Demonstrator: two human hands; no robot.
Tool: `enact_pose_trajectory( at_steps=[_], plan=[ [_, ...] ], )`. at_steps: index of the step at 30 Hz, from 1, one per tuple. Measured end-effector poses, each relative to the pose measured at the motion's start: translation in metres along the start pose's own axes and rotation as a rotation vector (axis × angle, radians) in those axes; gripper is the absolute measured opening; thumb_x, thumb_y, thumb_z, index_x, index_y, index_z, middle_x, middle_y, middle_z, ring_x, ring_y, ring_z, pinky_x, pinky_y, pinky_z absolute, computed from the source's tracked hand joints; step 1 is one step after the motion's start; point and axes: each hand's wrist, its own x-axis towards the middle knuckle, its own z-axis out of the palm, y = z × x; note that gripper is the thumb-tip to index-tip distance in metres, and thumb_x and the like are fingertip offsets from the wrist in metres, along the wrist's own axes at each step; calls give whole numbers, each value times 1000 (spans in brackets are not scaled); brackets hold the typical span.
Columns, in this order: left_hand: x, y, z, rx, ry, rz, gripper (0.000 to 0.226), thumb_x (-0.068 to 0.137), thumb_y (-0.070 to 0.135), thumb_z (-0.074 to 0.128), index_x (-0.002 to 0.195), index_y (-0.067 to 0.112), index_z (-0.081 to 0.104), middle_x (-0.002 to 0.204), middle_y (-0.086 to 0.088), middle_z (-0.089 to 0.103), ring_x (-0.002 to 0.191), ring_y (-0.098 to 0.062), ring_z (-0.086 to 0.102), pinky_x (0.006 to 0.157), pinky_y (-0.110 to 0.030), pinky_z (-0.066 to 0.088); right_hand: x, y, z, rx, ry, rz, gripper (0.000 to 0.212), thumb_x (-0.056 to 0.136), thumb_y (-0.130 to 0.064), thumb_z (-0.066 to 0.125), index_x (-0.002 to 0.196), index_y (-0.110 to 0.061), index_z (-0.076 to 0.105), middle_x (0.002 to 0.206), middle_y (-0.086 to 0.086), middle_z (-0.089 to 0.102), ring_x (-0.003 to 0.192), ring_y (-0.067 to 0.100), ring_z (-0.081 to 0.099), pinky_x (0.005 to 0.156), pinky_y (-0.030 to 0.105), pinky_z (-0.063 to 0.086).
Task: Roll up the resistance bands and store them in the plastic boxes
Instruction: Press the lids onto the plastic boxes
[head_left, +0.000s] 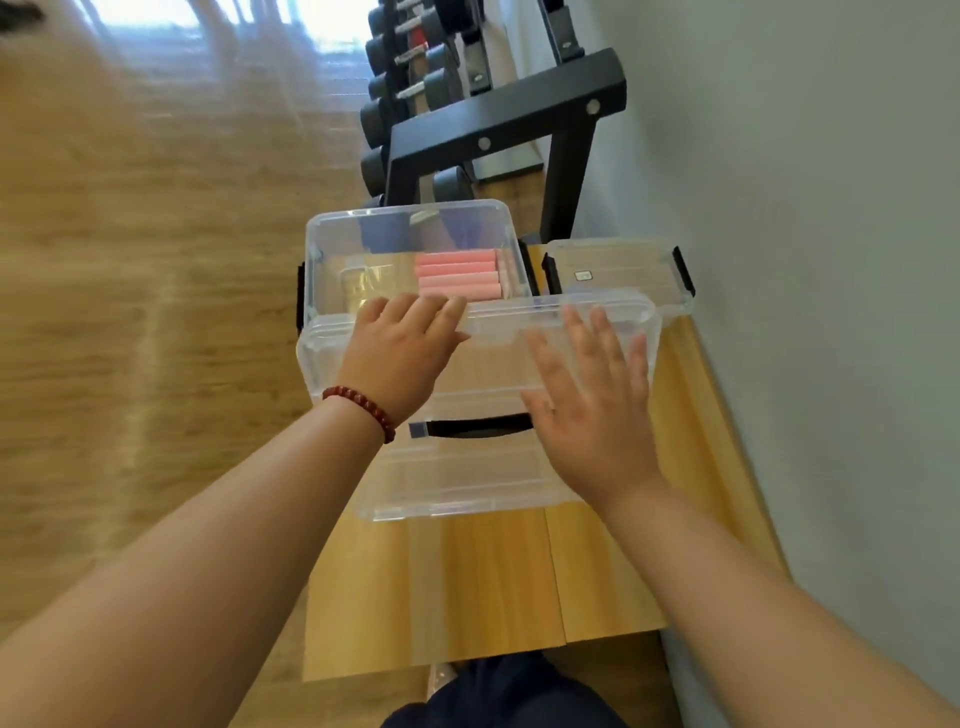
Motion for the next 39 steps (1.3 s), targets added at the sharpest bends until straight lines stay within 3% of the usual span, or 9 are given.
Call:
enact_pose_trajectory(
  at_steps=[3,8,15,19,22,27,31,35,39],
  plan=[
    [22,-11,9,11,-68,-70,36,92,28,50,116,6,64,103,-13,69,89,-37,66,78,-48,52,0,-5,29,51,-37,-197,48,92,-44,58,131,-17,55,127,8,55,120,28,46,102,48,39],
    [52,-13,21,11,-217,-144,37,92,30,47,114,7,65,105,-12,70,92,-36,66,79,-49,52,19,15,76,68,-153,-265,56,66,-43,85,111,-17,64,100,2,62,90,26,57,82,34,33],
    [77,-16,35,-12,-170,-174,30,91,25,58,111,4,67,100,-15,71,84,-39,68,74,-49,54,43,53,105,122,-27,-382,33,75,-7,73,104,-15,60,95,2,62,88,24,51,80,33,34],
    [86,-22,39,-29,-189,-265,44,97,29,51,137,10,53,137,-15,56,124,-38,54,101,-53,42,54,62,107,164,0,-389,30,83,-8,53,113,-14,54,101,5,64,98,25,50,87,35,36],
    [85,-25,39,-20,-198,-326,53,99,34,44,149,18,37,156,-15,34,143,-35,31,116,-50,24,65,66,110,186,-5,-371,32,80,-6,60,112,-13,59,102,7,65,98,25,48,87,35,34],
    [73,-33,37,14,-251,-354,58,99,35,45,152,20,29,160,-15,21,148,-36,19,118,-48,9,89,63,116,226,-97,-343,36,77,-5,73,111,-12,62,103,8,65,96,28,54,87,36,33],
    [57,-48,45,25,-416,-426,63,102,42,36,156,29,6,165,-7,-3,151,-29,-5,121,-45,-4,117,49,123,257,-204,-275,33,77,-10,81,106,-14,66,100,4,64,93,28,60,85,36,40],
    [41,-74,56,-25,-500,-545,61,102,48,26,156,31,3,165,-2,-3,151,-23,-7,121,-40,-3,155,29,135,281,-253,-213,28,71,-8,85,94,-10,69,89,6,65,79,30,61,72,38,48],
    [33,-109,71,-72,-594,-626,59,103,51,18,156,31,1,165,0,-4,151,-21,-8,121,-41,-2,188,7,163,284,-356,-170,24,77,-3,78,100,-6,70,93,12,65,85,37,60,77,45,46]
  ],
)
